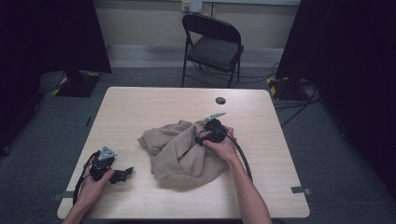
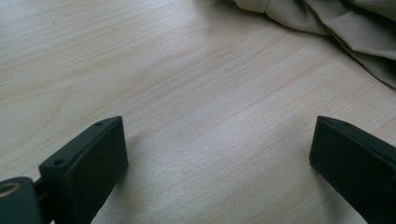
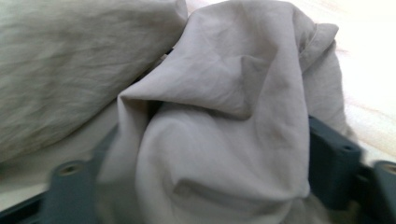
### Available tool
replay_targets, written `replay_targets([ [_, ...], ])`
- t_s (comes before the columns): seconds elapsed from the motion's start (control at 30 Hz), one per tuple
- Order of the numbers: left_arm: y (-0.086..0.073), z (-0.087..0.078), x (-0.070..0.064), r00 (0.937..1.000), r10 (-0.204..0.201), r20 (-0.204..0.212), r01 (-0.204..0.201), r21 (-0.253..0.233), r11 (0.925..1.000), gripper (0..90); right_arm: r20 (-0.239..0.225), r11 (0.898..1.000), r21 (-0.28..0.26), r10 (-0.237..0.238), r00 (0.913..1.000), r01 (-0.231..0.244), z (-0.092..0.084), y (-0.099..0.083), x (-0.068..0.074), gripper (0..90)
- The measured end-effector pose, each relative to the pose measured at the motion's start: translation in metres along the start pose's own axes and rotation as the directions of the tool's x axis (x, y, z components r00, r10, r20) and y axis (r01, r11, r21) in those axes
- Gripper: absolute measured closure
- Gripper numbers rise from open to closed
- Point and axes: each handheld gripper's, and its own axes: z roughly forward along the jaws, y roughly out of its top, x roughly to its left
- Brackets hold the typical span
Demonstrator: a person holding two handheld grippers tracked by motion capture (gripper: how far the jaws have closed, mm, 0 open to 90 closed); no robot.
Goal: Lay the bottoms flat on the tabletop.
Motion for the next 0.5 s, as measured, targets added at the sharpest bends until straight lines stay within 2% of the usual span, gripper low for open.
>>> replay_targets([
  [0.07, 0.000, 0.000, 0.000, 1.0000, -0.003, 0.000, 0.003, -0.002, 1.0000, 3.5, 0.005, 1.000, -0.007, -0.003, 1.0000, 0.003, -0.001, -0.001, 0.001, 29.6],
  [0.1, 0.000, 0.000, 0.000, 1.0000, 0.001, 0.000, -0.001, 0.000, 1.0000, 3.5, 0.004, 1.000, -0.024, -0.013, 0.9999, 0.013, -0.003, -0.001, 0.002, 45.7],
  [0.23, 0.000, 0.000, 0.000, 1.0000, -0.002, 0.000, 0.002, -0.002, 1.0000, 3.5, -0.014, 0.999, -0.049, 0.002, 0.9999, -0.003, -0.009, 0.000, 0.002, 71.3],
  [0.27, 0.000, 0.000, 0.000, 1.0000, -0.003, 0.000, 0.003, -0.003, 1.0000, 3.5, -0.024, 0.999, -0.050, 0.003, 0.9997, -0.004, -0.011, 0.000, 0.001, 75.0],
  [0.37, 0.000, 0.000, 0.000, 1.0000, -0.005, -0.001, 0.005, -0.004, 1.0000, 3.4, -0.048, 0.996, -0.077, 0.031, 0.9984, -0.035, -0.020, -0.001, -0.004, 79.3],
  [0.5, 0.000, 0.000, 0.000, 1.0000, -0.003, 0.000, 0.003, -0.002, 1.0000, 3.4, -0.048, 0.993, -0.108, 0.032, 0.9984, -0.036, -0.040, -0.001, -0.003, 80.1],
])
